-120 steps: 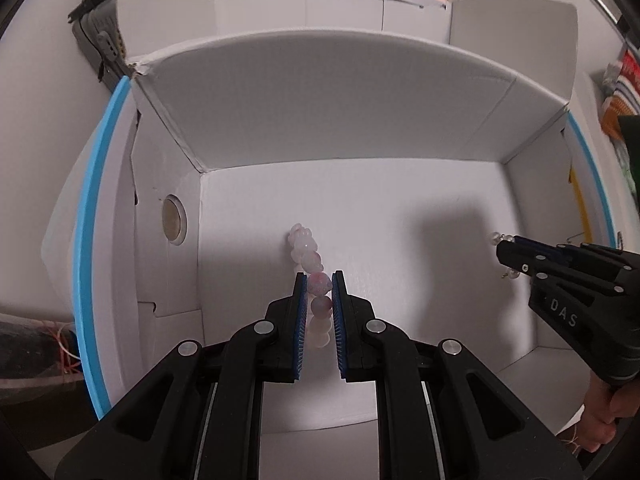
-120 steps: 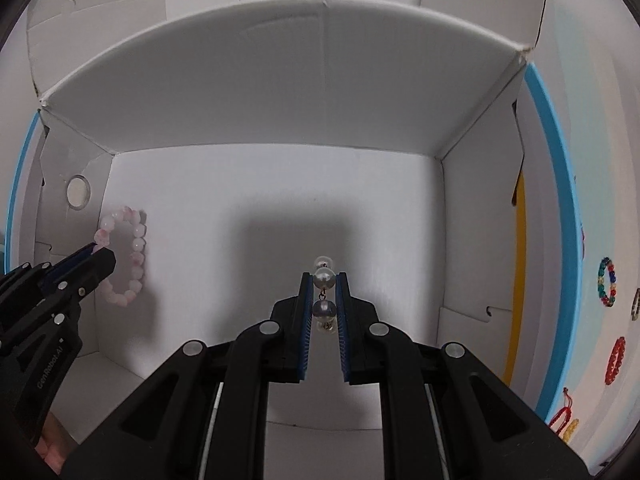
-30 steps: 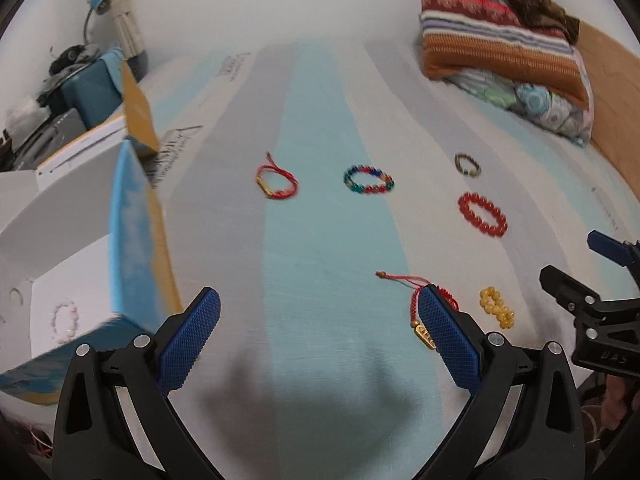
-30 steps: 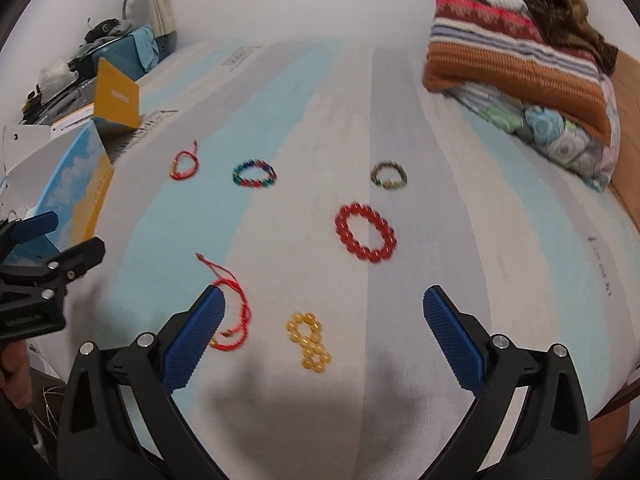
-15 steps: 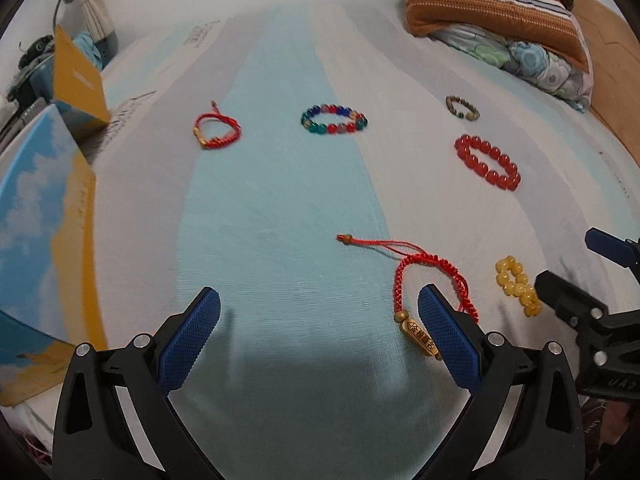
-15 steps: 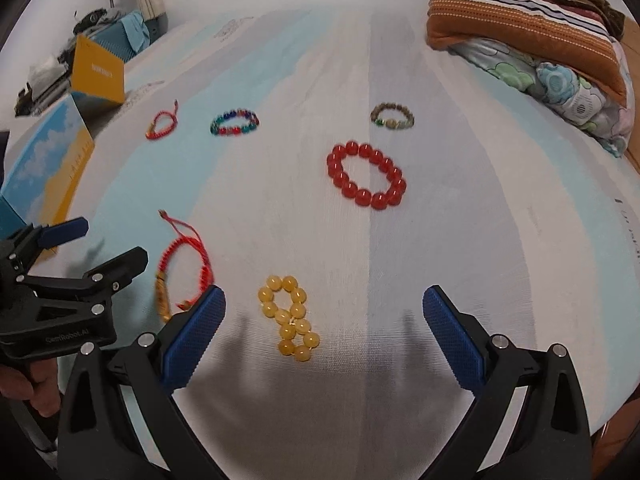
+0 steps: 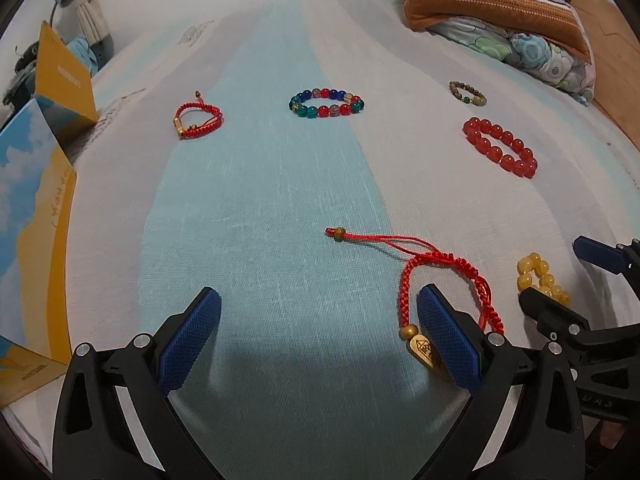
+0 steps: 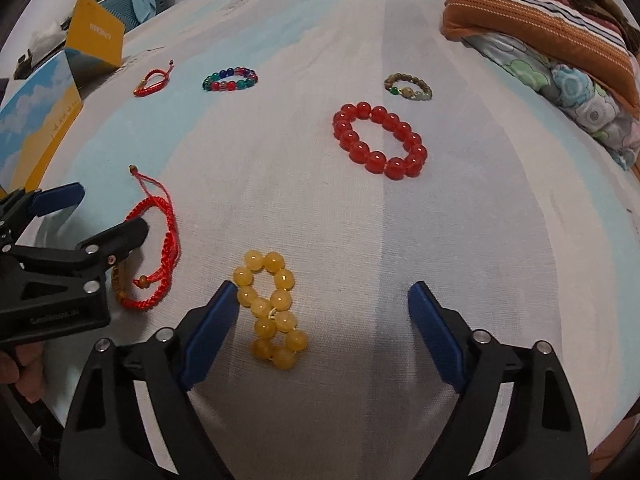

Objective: Organize jewelry
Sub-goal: 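Grasp the yellow amber bracelet with the right tool while the left grasps the red cord bracelet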

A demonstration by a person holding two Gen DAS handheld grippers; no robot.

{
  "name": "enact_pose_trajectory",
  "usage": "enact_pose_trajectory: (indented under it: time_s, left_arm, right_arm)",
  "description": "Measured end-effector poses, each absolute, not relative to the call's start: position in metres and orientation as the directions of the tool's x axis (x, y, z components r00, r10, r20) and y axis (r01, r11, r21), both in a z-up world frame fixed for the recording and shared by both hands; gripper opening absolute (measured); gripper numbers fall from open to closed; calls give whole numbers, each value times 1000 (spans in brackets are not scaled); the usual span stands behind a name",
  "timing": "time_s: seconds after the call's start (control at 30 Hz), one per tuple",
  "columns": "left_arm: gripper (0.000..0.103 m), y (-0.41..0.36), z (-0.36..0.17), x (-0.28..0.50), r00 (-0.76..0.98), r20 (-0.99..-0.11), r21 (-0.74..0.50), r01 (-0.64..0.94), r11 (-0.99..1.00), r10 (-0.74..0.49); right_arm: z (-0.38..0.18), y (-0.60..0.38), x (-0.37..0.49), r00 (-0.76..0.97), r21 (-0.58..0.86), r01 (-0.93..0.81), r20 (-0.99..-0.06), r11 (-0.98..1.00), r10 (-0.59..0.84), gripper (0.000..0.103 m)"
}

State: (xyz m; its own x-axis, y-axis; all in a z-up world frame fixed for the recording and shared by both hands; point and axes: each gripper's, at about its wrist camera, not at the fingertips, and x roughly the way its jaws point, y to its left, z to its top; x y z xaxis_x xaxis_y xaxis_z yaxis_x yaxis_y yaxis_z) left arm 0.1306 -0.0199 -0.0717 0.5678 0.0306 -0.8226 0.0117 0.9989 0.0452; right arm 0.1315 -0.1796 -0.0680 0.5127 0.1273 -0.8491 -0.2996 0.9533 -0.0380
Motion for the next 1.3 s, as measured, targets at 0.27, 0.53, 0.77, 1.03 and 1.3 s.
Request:
enact_pose_trajectory:
  time_s: [0.27,0.53,0.77,1.03,1.3]
  left_arm:
    - [88,-25,-73,128,583,-812,48,30,998,22]
    - [71,-29,-73,122,583,-813,37,53,998,-1]
    - [54,-32,-71,120,574,-818,26,68,997,-18]
    - [8,-28,-68,120,553,-831,-17,79,997,-58]
    - [7,-22,-60,117,555,-826,-61,88,994,-100]
  right_arm:
    - [-67,-170,127,509,-36,-330,-848,943,146,57]
    - [-66,-165,122,510,-37,-344,-847,938,153,41]
    - [-66,-168,123,513,-38,-339,-845,940,151,22]
    - [-65,-171,124,527,-41,-315,-838,948,139,9]
    - [-61,-175,123,540,-23,-296,-828,955,148,9]
